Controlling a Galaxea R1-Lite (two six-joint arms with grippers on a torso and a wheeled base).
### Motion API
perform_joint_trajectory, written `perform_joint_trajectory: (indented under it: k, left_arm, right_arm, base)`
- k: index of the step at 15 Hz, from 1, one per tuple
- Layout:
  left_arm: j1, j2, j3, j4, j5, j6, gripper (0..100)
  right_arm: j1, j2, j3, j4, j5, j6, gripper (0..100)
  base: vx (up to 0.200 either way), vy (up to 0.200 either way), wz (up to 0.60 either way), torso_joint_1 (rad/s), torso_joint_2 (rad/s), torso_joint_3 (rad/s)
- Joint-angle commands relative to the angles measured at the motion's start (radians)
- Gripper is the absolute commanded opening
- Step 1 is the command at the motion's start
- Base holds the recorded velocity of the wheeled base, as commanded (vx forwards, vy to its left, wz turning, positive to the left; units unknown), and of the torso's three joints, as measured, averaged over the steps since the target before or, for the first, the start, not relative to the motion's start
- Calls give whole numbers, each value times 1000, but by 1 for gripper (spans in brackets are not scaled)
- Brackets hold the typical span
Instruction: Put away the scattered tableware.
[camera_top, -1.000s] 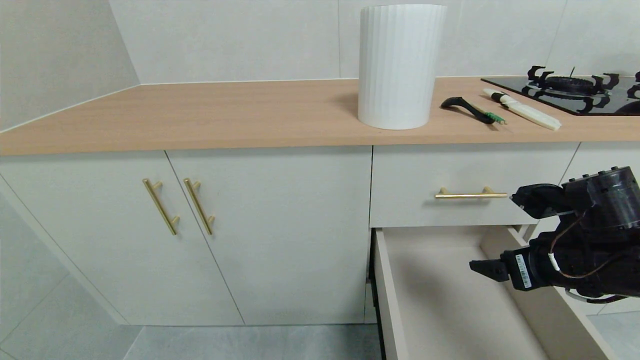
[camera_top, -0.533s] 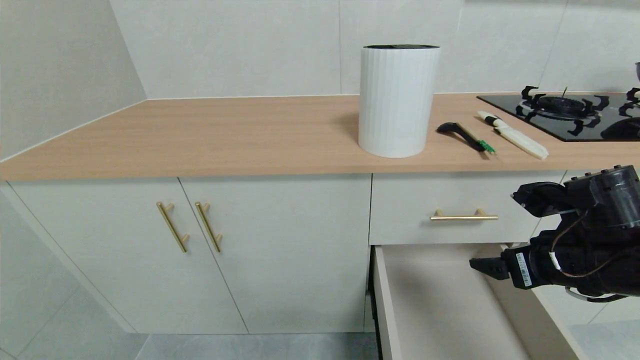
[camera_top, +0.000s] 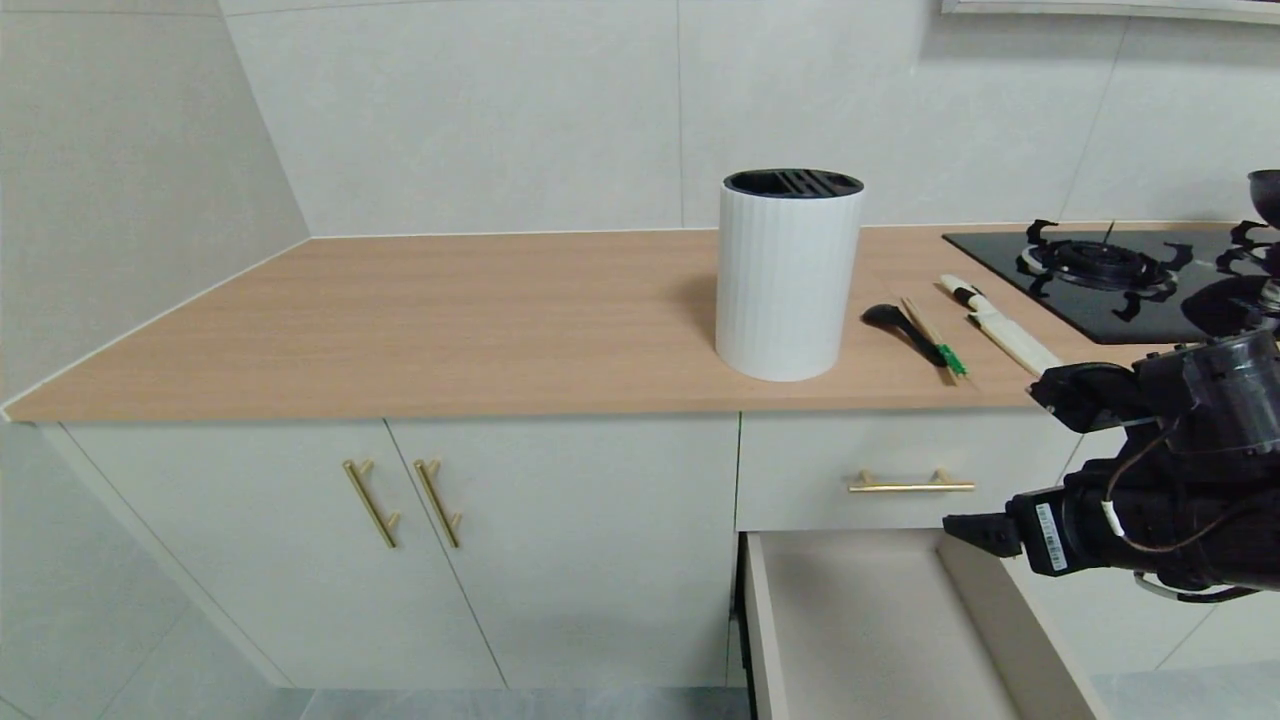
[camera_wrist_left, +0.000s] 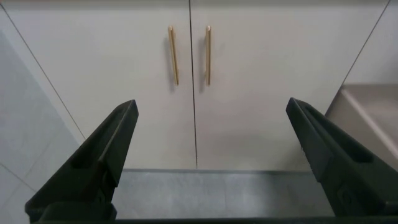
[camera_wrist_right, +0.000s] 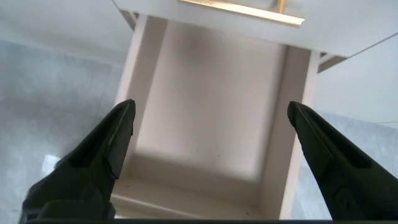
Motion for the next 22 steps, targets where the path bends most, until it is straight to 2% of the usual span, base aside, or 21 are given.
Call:
perform_joint_trajectory:
  k: [1, 4, 6, 7, 8, 10, 13, 16, 22]
  left_arm:
    - [0, 0, 0, 0, 1, -1, 100]
    - [0, 0, 0, 0, 1, -1, 100]
    - [0, 0, 0, 0, 1, -1, 100]
    - [0, 0, 0, 0, 1, -1, 100]
    - [0, 0, 0, 0, 1, -1, 100]
    - [0, 0, 0, 0, 1, -1, 100]
    - [0, 0, 0, 0, 1, -1, 100]
    - [0, 0, 0, 0, 1, -1, 100]
    - [0, 0, 0, 0, 1, -1, 100]
  right_arm:
    - [0, 0, 0, 0, 0, -1, 100]
    - [-2, -12, -11, -8, 0, -27, 100]
    - [-3, -5, -66, -29, -3, -52, 100]
    - [-15, 21, -164, -13, -26, -52, 100]
    - [-21, 66, -298, 69, -83, -49, 100]
    - [-32, 127, -416, 119, -103, -46, 100]
    - [-64, 247, -526, 119, -103, -3, 100]
    - [-120, 379, -585, 106, -121, 51, 100]
    - [-133, 440, -612, 80, -126, 63, 100]
  base:
    - [0, 0, 0, 198, -491, -281]
    - [0, 0, 0, 74, -177, -95]
    - [0, 0, 0, 0, 0, 0]
    - [0, 0, 0, 0, 0, 0]
    - [0, 0, 0, 0, 0, 0]
    - [0, 0, 0, 0, 0, 0]
    - [0, 0, 0, 0, 0, 0]
    - [0, 0, 0, 0, 0, 0]
    - [0, 0, 0, 0, 0, 0]
